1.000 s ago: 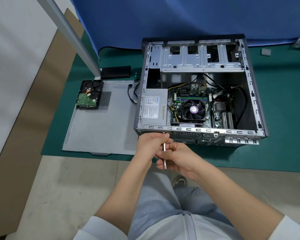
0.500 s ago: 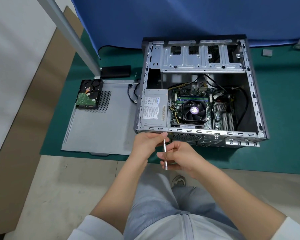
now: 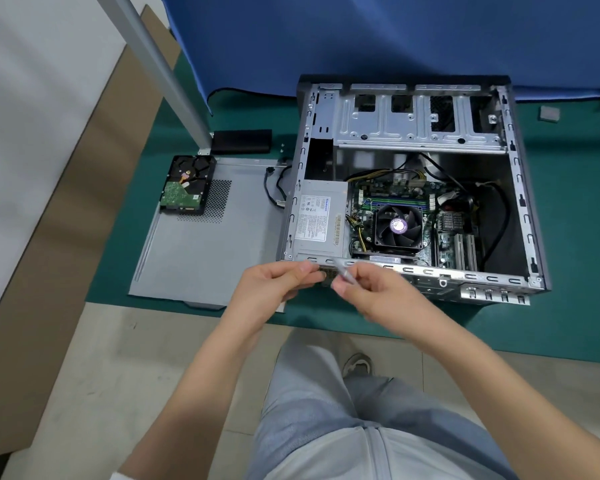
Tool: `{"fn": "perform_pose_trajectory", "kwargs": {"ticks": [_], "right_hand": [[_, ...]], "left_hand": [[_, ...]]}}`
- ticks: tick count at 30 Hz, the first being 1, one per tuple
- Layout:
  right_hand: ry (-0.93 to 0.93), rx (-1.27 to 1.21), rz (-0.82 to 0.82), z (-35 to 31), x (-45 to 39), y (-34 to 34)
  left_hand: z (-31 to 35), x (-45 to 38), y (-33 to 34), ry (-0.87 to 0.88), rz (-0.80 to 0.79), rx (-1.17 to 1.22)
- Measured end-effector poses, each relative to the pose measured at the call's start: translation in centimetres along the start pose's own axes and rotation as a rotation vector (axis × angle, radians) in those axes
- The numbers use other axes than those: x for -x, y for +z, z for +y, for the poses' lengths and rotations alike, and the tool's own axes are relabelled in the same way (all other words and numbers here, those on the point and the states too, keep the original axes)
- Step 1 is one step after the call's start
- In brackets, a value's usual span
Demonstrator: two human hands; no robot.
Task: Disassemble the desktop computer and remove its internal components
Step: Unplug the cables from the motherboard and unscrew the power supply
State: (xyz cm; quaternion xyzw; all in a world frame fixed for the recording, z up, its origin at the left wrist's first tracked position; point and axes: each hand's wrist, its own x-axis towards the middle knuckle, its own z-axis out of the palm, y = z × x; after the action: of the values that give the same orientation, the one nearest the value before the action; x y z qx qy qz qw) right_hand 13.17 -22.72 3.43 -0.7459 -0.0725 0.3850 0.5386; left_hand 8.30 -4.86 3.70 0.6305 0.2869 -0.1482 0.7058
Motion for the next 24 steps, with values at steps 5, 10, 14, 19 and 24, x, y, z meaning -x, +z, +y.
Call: {"fn": "perform_pose_trajectory", "kwargs": {"ticks": [5,10,14,19,24], "right_hand": [[-0.271,0.009,0.112,-3.8,-1.0,-0.9],[-0.332,0.053,0.142,-6.1,-3.3,-1.8],[-0.346,0.043,0.138,-7.3,-5.7,-2.8],[-0.383,0.107,0.121,-9.5,-10.2,-3.6],[-0.374,0.115,0.116,-11.8,-15.5,-4.2]], "left_hand": [[2.5,0.0,0.2,0.032,-0.13,0.065],[5.0,-1.7,0.2,0.024,-0.166,0.113],[6.9,-3.6,-0.8,-0.003,-0.219,0.12],[9.9,-7.0,-2.9,-0.024,-0.172,0.065],[12.9,-11.6,-5.4,-0.043,-0.123,-0.007]]}}
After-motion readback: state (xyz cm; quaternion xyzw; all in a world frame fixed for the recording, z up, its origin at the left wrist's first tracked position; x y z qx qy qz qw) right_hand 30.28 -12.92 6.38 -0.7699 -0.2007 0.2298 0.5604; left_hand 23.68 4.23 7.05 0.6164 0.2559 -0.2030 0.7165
